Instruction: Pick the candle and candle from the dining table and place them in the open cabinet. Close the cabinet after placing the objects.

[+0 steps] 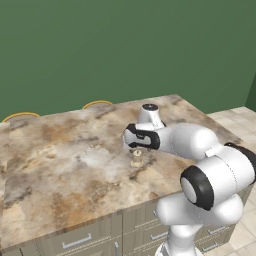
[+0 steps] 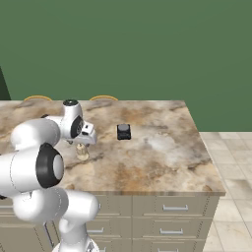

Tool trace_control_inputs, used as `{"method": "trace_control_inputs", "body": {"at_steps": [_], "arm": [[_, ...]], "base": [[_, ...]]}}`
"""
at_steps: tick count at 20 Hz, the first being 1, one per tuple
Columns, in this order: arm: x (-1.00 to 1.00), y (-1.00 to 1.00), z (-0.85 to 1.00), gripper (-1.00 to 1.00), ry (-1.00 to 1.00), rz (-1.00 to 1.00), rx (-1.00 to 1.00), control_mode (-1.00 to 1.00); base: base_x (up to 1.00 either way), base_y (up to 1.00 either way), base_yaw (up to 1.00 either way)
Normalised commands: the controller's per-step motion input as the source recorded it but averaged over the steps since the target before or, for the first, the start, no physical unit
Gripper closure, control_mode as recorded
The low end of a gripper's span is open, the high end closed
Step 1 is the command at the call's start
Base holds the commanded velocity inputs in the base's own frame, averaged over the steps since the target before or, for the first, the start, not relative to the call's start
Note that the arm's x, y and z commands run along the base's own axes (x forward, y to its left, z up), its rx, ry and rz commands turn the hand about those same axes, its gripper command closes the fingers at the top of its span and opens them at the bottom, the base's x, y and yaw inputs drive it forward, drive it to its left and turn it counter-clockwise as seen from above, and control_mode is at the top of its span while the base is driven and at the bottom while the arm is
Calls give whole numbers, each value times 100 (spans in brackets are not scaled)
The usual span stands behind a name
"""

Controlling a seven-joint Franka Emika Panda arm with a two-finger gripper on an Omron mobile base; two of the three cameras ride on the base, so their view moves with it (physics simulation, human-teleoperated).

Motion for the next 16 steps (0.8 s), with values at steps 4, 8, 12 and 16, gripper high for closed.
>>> {"method": "trace_control_inputs", "body": {"at_steps": [4, 8, 12, 16], "arm": [[7, 9, -34, -100, 2, 0, 0, -100], [6, 9, -32, -100, 1, 0, 0, -100], [8, 0, -22, -100, 0, 0, 0, -100], [0, 0, -17, -100, 1, 0, 0, -100]], "base": [[0, 0, 0], [0, 0, 0], [0, 0, 0], [0, 0, 0]]}}
